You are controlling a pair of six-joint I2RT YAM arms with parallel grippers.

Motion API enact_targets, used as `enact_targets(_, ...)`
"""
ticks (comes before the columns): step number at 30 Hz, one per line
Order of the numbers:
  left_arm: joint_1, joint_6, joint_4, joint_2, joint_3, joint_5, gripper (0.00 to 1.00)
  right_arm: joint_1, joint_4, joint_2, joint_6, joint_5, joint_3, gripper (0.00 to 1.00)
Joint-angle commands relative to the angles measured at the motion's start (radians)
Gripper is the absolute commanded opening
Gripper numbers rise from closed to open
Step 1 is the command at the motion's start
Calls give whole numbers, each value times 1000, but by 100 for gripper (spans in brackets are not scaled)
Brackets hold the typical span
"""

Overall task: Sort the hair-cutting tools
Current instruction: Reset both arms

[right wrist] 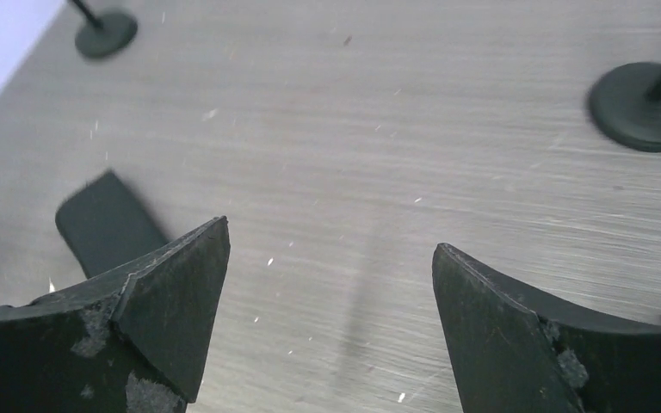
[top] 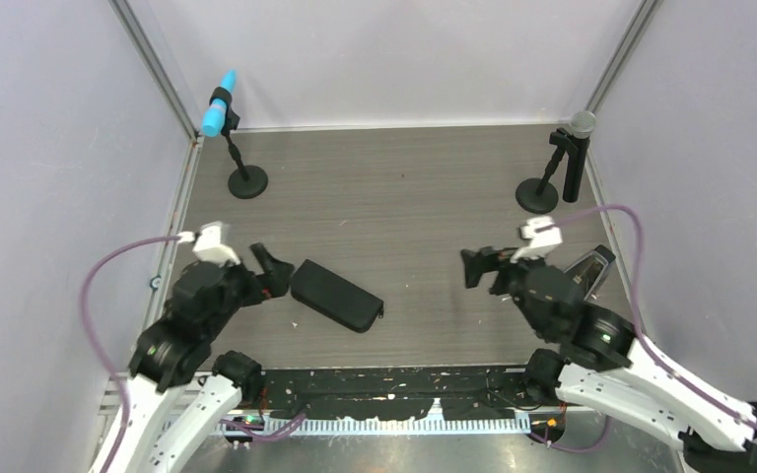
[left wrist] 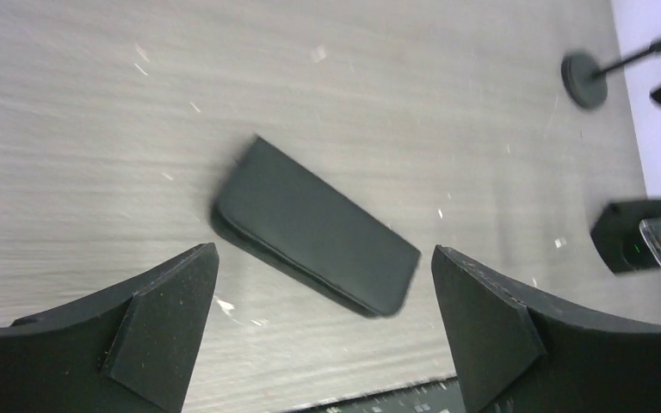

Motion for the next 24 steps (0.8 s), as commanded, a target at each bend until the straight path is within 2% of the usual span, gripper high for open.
enact_targets(1,0,180,-170,-166,101,-311,100,0,-135,-181,-26,212,38,95)
enact_targets(6,0,287,-113,-319,115,-423,100,0,-137,-356,-102,300,11,96)
enact_targets(14,0,382,64,-559,-25,-502,100,0,-85,-511,-177,385,-81,95)
enact_targets(18,0,376,97,-611,-70,-504,100,1,-77,-529,-179,411,-95,95)
enact_targets(24,0,375,94,-601,-78,-523,100,0,-77,-528,-181,427,-96,95)
